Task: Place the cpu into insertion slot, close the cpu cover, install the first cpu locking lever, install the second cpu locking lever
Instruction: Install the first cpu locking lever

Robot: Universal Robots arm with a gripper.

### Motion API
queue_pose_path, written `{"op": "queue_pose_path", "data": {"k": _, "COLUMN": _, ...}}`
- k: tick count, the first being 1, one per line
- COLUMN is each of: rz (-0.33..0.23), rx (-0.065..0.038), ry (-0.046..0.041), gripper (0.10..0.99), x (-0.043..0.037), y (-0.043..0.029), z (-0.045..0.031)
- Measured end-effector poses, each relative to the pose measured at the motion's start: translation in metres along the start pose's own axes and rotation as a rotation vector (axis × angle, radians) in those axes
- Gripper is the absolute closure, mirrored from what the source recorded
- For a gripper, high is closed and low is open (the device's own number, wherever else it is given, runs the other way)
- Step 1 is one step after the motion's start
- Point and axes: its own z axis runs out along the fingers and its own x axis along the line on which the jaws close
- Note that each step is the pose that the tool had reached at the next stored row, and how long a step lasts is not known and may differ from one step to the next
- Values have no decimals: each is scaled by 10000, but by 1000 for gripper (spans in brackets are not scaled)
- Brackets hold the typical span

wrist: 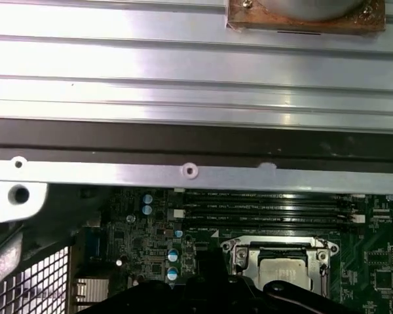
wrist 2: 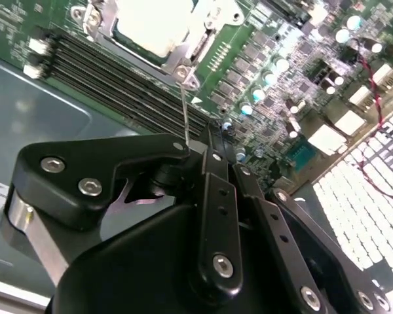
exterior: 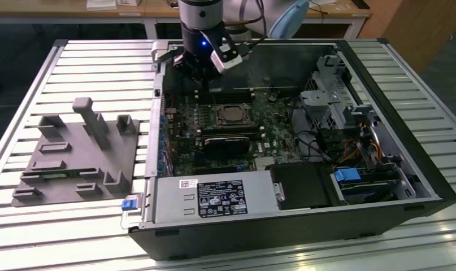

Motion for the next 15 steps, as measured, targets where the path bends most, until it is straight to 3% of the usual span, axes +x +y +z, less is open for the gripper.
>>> {"op": "queue_pose_path", "data": {"k": 15, "rz": 275, "rx": 15, "ry": -23, "gripper": 973, "x": -261, "y": -5, "z": 30}}
